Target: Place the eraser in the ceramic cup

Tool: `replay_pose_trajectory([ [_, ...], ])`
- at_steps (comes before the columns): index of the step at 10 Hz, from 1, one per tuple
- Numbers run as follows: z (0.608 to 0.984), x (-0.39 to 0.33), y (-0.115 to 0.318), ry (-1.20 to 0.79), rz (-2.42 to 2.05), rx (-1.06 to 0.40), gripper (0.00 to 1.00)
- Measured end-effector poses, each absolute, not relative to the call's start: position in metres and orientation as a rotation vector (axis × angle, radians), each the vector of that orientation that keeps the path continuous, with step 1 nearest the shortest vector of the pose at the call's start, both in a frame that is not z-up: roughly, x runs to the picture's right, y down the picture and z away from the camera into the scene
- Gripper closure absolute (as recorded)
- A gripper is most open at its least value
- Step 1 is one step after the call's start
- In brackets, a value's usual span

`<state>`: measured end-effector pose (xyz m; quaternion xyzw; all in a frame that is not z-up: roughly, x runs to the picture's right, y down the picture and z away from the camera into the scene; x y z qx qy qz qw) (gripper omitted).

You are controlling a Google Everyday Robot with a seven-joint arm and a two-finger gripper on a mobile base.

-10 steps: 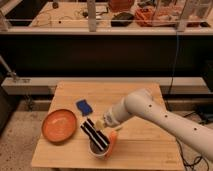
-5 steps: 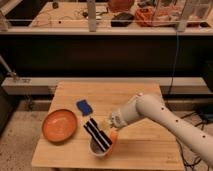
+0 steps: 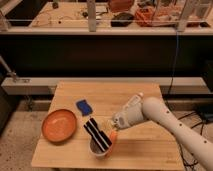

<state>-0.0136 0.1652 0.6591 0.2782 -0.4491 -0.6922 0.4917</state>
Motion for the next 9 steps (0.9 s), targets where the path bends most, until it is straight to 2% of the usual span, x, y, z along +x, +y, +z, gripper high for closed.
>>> replay_pose_trajectory([
  [1, 0.6589, -0.0148, 0.1655, -1.094, -1.678, 0.683, 0.9],
  [2, 0.659, -0.0151, 0.1658, -1.094, -1.674, 0.691, 0.75],
  [4, 0.6594, -0.0156, 0.1668, -1.092, -1.666, 0.698, 0.59],
  [7, 0.6601, -0.0145, 0.169, -1.085, -1.657, 0.707, 0.28],
  [8, 0.6607, -0.0132, 0.1698, -1.08, -1.657, 0.706, 0.21],
  [9, 0.661, -0.012, 0.1703, -1.075, -1.658, 0.704, 0.2],
])
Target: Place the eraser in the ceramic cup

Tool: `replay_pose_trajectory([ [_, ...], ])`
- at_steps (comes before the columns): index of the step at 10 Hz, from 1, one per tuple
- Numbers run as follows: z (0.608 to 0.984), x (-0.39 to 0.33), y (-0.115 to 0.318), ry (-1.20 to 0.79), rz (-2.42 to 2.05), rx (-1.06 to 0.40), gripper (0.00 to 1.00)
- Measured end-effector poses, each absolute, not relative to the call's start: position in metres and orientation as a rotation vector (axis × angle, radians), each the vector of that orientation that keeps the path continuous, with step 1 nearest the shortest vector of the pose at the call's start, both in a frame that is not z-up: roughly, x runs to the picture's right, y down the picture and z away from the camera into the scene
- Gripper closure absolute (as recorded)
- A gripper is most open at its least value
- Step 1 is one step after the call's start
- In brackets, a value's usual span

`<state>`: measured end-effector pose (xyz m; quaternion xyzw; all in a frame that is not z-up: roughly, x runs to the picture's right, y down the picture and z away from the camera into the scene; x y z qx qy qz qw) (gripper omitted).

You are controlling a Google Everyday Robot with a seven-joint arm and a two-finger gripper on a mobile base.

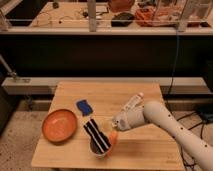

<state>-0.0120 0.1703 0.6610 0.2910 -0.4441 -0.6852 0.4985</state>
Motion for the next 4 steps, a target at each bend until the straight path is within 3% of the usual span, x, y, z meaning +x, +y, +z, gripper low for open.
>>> replay_pose_trajectory([
  [4, 0.661, -0.0068, 0.1706, -1.046, -1.664, 0.692, 0.2],
])
